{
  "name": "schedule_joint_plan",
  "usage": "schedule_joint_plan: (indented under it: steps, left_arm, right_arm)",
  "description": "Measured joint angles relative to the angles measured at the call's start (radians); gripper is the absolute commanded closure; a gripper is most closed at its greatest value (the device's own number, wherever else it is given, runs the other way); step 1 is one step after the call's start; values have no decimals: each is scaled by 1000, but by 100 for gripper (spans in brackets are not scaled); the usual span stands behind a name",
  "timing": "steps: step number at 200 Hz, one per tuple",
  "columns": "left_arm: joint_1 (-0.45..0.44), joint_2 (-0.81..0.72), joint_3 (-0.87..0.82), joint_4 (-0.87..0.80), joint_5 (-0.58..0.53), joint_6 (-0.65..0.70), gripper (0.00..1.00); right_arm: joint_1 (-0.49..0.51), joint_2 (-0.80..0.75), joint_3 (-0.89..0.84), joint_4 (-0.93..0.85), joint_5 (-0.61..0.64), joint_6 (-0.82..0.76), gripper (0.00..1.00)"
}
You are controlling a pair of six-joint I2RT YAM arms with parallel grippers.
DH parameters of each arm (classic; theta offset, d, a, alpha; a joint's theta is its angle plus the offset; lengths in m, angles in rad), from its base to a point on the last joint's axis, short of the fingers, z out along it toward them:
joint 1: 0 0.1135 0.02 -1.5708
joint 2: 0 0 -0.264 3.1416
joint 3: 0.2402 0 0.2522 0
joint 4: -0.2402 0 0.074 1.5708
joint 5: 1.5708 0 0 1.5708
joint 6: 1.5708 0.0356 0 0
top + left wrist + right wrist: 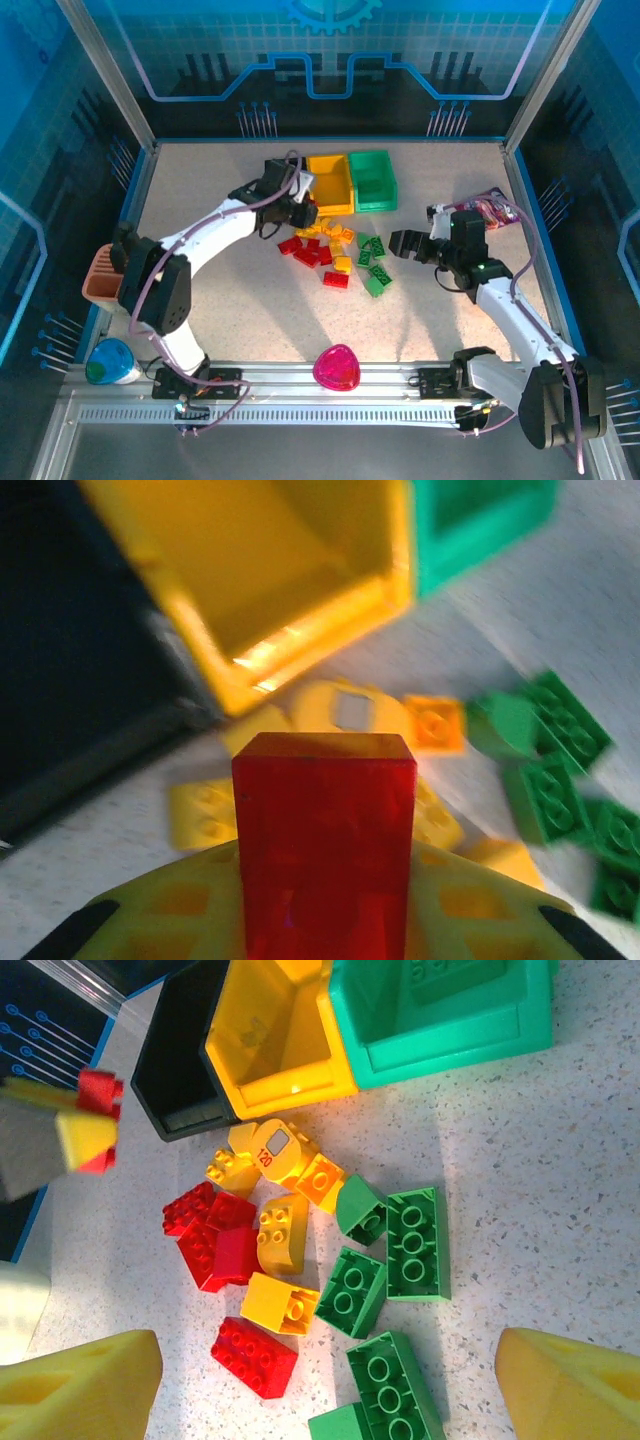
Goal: Sort the legos into containers by color
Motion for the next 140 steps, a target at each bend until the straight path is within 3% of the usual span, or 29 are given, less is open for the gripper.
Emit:
schedule_joint_plan:
  steps: [38, 84, 91, 102, 115, 119, 130, 140]
  left_arm:
    - [93, 122, 86, -15, -29, -102, 74]
    - [127, 243, 230, -54, -69, -125, 67]
    - [129, 256, 252, -63, -72, -123, 61]
    - [131, 274, 289, -79, -78, -116, 34]
    - [132, 295, 340, -98, -89, -118, 28]
    - [132, 299, 351, -103, -92, -118, 20]
    - [132, 301, 368, -107, -98, -113, 9]
    - [132, 293, 368, -107, -103, -125, 7]
  right_arm:
    - [0, 0, 10, -13, -3, 0, 13]
    - [23, -2, 11, -40, 4, -1, 13]
    - [32, -2, 11, -44, 8, -1, 13]
    - [48, -4, 12, -52, 10, -3, 13]
    - [66, -4, 17, -66, 17, -7, 12]
    - [71, -4, 19, -68, 20, -9, 12]
    - [89, -4, 28, -78, 28, -18, 12]
    - [110, -4, 38, -87, 37, -27, 11]
